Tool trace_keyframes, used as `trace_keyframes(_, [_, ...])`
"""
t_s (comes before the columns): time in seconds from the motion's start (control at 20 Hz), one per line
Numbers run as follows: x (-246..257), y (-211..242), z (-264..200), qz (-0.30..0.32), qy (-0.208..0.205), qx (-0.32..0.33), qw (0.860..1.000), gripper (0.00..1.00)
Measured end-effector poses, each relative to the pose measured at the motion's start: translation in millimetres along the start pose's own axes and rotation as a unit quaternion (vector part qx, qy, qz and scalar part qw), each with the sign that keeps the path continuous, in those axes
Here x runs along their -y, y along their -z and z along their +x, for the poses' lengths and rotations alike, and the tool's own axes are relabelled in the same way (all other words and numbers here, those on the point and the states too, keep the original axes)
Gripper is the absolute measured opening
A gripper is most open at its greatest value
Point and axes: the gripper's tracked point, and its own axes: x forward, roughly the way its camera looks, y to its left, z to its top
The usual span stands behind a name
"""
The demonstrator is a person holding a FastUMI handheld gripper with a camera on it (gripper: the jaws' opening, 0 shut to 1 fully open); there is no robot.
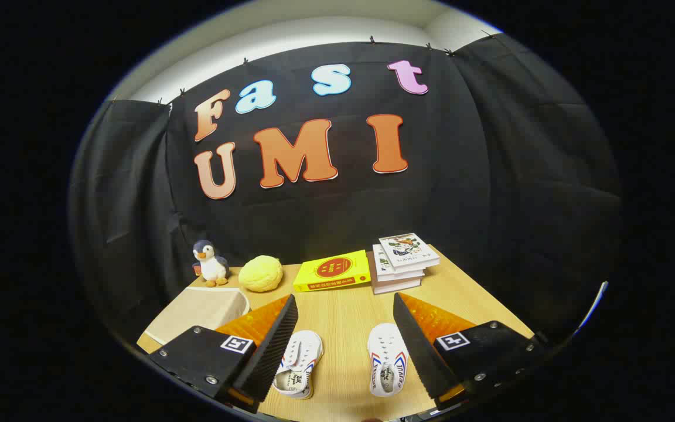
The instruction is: Open the storage box then place both shoes into the box .Put the left shoe in first, then the right shoe, with the right side of both shoes facing outward in a uniform manner.
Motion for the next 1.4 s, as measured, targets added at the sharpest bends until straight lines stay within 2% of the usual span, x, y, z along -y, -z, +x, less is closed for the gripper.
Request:
trace_keyframes(0.3, [19.2, -0.1, 6.4, -0.014, 0.016, -0.004, 1.000, 0.98])
trace_keyframes(0.9, [30.0, -9.2, 17.1, -0.028, -0.010, -0.010, 1.000, 0.98])
trace_keyframes(1.15, [28.8, 2.4, 30.2, -0.021, -0.036, -0.030, 0.999, 0.98])
trace_keyframes(1.4, [-2.5, 29.2, 43.9, 0.031, -0.111, -0.082, 0.990, 0.98])
